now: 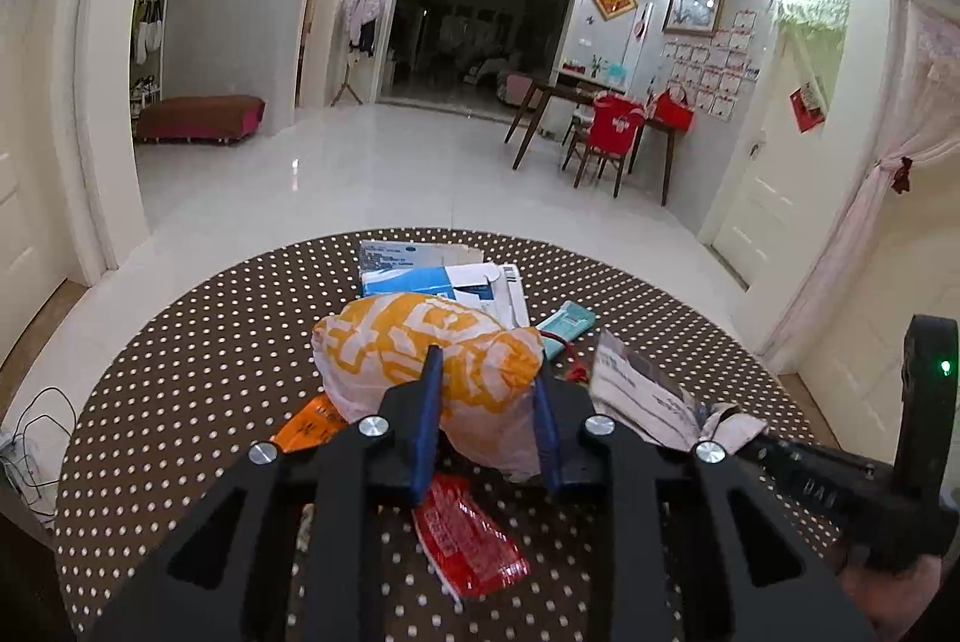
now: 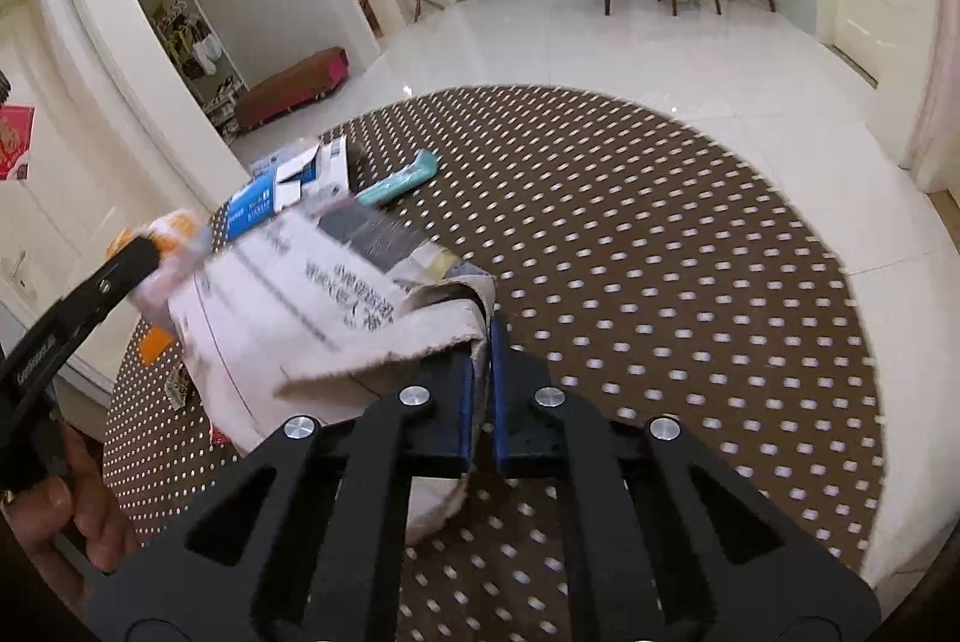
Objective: Collect trash
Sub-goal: 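Grasp the orange-printed plastic bag with left gripper while right gripper grasps newspaper, then carry both items to the blue wastebasket and open both grippers over it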
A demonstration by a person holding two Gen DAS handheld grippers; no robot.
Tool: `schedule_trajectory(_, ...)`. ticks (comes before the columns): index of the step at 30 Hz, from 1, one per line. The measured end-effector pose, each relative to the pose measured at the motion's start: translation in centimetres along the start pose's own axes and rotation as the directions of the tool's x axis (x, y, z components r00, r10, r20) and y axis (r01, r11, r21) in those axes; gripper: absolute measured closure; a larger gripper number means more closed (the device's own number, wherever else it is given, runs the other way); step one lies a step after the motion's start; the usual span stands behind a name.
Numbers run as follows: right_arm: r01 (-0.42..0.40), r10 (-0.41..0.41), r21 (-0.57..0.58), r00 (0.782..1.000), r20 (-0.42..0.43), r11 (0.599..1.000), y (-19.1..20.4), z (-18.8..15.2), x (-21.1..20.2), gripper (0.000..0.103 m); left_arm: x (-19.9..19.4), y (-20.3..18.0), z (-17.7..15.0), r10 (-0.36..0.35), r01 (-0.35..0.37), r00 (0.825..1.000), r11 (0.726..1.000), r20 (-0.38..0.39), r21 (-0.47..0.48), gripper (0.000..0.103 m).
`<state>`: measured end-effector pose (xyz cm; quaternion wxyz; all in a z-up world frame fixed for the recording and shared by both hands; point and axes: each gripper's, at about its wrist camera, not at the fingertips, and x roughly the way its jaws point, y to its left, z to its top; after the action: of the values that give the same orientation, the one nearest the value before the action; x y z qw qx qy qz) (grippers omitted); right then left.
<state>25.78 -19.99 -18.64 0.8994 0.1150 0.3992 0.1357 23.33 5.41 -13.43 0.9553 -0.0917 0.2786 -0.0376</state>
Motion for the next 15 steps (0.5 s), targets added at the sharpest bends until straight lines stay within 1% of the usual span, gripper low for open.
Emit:
schedule_trajectory(7, -0.016, 0.015, 0.01, 0.997, 0.081, 1.0, -1.7, 0.1, -5.6, 0.098, -5.2, -1.0, -1.1, -0.026, 0.025, 0.995, 1.0, 0.096, 0.011, 0.077)
schedule_trajectory(15, -0.015, 0.014, 0.007, 0.986, 0.164, 1.0, -3.1, 0.7, -11.1, 0.098, -9.0, -4.1, -1.2, -0.083, 0.075, 0.985, 0.996, 0.152, 0.057, 0.077)
